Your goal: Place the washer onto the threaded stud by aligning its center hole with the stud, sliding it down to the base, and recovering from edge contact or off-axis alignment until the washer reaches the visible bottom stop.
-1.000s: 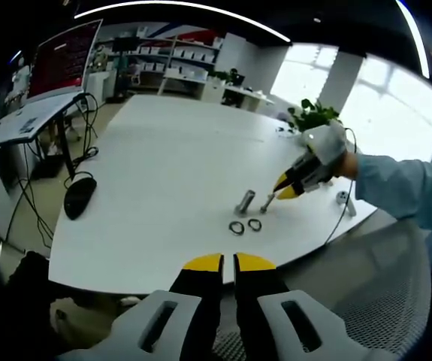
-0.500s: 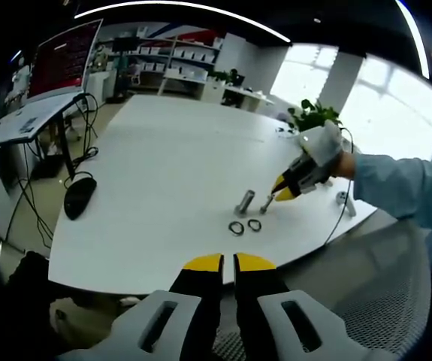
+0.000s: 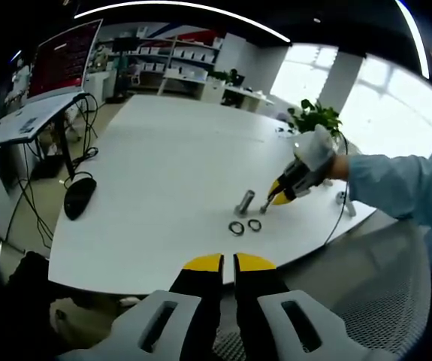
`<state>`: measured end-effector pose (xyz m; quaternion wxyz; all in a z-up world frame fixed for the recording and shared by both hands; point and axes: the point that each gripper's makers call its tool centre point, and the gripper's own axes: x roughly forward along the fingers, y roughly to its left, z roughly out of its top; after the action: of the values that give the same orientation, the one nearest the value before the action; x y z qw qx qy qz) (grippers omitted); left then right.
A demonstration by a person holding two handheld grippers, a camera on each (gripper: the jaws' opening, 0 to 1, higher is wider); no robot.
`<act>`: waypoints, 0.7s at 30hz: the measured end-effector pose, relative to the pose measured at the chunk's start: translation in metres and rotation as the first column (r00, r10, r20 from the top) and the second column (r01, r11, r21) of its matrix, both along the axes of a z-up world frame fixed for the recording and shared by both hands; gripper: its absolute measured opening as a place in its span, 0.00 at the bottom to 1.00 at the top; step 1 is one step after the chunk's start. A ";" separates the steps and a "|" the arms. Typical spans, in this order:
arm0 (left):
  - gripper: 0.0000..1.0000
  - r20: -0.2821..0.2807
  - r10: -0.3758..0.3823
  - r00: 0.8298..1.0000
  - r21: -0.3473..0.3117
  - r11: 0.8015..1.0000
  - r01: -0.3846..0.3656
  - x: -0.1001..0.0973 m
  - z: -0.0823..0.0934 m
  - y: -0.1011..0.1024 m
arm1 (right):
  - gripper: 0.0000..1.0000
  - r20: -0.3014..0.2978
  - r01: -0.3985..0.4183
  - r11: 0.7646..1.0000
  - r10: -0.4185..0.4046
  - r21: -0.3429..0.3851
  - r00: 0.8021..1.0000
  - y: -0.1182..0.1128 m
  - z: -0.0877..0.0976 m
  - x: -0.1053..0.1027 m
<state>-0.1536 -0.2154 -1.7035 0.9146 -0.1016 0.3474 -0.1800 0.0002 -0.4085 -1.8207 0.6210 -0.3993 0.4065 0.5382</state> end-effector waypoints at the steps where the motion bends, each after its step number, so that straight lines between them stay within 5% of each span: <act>1: 0.03 0.000 0.000 1.000 0.000 1.000 0.000 0.000 0.000 0.000 | 0.14 -0.002 -0.001 1.000 0.001 -0.003 1.000 0.000 -0.002 0.000; 21: 0.03 -0.007 -0.005 1.000 0.001 1.000 0.005 0.000 -0.001 0.000 | 0.14 -0.021 -0.013 0.998 0.011 -0.068 1.000 -0.007 -0.022 -0.002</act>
<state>-0.1539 -0.2159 -1.7049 0.9130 -0.1006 0.3510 -0.1819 -0.0019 -0.4159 -1.8429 0.5995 -0.4170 0.4288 0.5319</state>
